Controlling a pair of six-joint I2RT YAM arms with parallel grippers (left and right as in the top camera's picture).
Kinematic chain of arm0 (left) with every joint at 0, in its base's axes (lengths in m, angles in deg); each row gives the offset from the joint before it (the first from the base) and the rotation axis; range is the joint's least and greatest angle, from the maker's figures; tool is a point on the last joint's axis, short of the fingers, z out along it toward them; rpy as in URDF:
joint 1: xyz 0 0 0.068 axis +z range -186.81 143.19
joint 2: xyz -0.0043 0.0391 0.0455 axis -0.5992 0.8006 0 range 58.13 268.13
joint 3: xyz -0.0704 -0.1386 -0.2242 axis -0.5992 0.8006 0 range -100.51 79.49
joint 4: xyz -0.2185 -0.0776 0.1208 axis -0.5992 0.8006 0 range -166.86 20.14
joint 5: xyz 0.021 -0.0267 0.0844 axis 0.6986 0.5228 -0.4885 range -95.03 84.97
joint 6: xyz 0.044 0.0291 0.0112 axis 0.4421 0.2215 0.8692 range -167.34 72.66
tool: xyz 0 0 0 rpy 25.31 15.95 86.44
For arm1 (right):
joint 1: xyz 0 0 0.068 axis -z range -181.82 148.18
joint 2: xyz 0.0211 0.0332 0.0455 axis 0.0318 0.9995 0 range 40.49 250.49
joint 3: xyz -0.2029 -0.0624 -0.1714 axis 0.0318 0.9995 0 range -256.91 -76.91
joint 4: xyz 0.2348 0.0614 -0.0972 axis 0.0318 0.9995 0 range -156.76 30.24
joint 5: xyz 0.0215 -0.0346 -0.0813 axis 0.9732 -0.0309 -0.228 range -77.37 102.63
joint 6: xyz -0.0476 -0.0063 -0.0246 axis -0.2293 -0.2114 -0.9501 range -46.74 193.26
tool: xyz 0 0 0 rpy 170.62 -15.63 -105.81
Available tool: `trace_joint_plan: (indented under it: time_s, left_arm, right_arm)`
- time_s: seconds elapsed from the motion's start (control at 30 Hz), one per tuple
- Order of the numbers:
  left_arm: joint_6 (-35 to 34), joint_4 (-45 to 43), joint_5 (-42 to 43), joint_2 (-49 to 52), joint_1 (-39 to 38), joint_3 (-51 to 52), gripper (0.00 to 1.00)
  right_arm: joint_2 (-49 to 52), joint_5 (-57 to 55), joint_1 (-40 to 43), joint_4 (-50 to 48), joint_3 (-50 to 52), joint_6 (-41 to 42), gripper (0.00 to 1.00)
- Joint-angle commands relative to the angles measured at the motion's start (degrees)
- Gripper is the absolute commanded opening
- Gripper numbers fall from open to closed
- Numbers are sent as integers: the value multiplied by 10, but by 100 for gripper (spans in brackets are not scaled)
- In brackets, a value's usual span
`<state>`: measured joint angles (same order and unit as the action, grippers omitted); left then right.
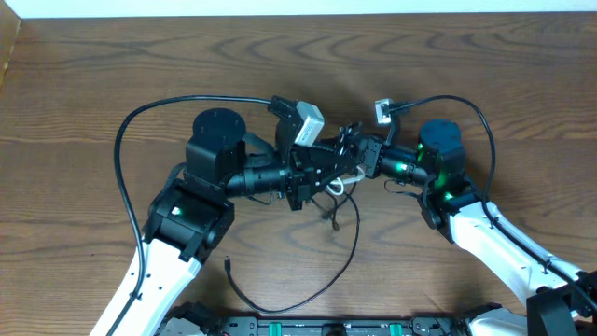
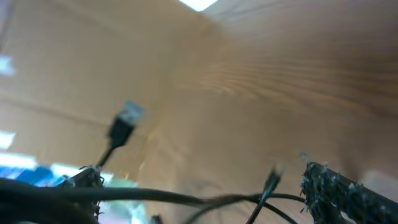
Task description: Untangle cables
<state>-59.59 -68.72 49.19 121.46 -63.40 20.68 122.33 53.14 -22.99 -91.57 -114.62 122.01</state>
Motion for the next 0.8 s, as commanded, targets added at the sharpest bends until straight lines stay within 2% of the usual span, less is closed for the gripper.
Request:
trace_joint_plan:
  time_s: [0.0, 0.4, 0.57, 0.77]
  left_arm:
    - [-5, -9, 23, -9, -6, -14, 8]
    - [-5, -15, 22, -10, -6, -14, 8]
    - [-5, -63, 20, -18, 13, -14, 8]
    - [-5, -137, 20, -47, 70, -14, 8]
  right_arm:
    - [2, -124, 1, 40, 0, -4, 99]
    - [2, -149, 2, 131, 0, -13, 98]
    - [2, -149, 2, 153, 0, -13, 98]
    - [2, -149, 2, 174, 0, -13, 99]
